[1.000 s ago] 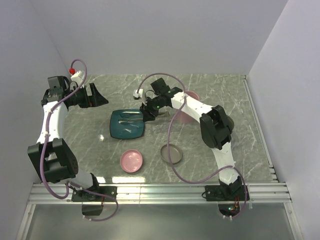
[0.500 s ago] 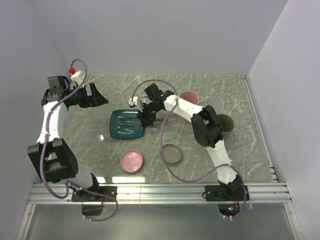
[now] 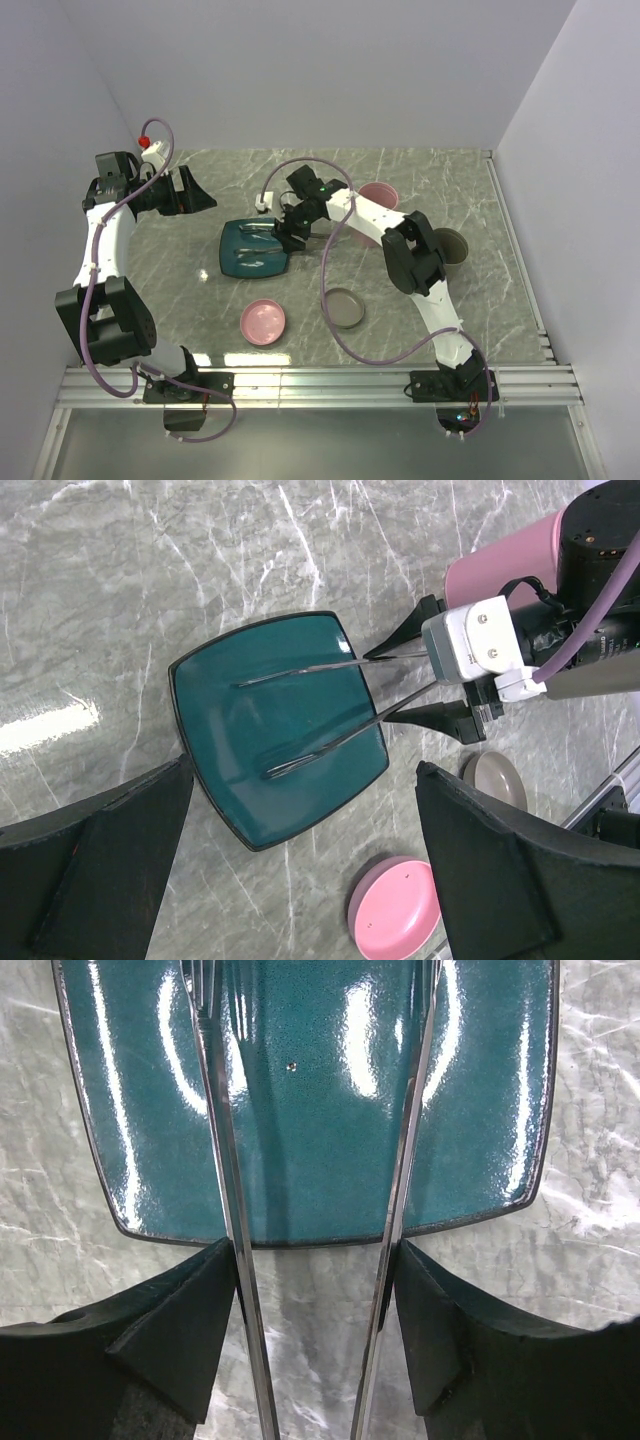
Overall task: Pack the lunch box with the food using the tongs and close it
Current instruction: Place the clamp on the plate.
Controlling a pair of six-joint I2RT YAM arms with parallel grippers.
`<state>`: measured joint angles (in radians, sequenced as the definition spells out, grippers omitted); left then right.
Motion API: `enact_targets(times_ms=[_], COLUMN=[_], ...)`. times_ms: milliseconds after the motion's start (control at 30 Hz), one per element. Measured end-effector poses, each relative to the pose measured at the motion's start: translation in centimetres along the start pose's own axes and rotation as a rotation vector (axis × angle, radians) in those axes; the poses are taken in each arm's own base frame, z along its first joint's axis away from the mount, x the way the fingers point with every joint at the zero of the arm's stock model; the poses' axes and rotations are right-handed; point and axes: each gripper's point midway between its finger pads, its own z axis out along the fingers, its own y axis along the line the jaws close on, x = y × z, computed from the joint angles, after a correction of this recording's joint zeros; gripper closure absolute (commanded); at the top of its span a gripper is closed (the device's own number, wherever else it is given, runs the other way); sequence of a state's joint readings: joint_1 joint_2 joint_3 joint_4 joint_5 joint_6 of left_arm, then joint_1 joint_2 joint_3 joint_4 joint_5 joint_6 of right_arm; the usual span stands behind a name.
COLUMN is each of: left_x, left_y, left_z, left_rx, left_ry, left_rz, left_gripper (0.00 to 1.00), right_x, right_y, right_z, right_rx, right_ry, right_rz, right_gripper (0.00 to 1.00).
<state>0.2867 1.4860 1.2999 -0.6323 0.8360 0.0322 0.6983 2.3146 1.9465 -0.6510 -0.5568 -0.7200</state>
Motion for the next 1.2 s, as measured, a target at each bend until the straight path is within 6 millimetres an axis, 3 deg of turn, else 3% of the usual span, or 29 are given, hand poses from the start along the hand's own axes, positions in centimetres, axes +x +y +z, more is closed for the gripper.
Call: enact_targets(times_ms=[300, 467, 600, 1200], left_x=[0.0, 0.1, 0.2, 0.1], left_y=[0.0, 0.1, 0.2, 0.3], left_z=[0.0, 0.1, 0.1, 0.3], left_rx=[0.0, -0.001, -0.001, 0.001], left_ry=[0.002, 0.005, 0.007, 0.01], left_rz=[-0.001, -0.004, -0.007, -0.01], left_gripper=[0.01, 0.01, 0.0, 0.01], right_x=[-0.2, -0.3, -0.3, -0.7], right_y=[0.8, 1.4, 1.3, 0.9], right_z=[0.4, 0.8, 0.8, 0.6], right_rx=[-0.006, -0.012, -0.005, 0.014], right_ry=[0.018, 0.03, 0.036, 0.032], right_rz=[-0.023, -0.035, -0.035, -0.039], right_gripper=[0.29, 0.23, 0.17, 0.08])
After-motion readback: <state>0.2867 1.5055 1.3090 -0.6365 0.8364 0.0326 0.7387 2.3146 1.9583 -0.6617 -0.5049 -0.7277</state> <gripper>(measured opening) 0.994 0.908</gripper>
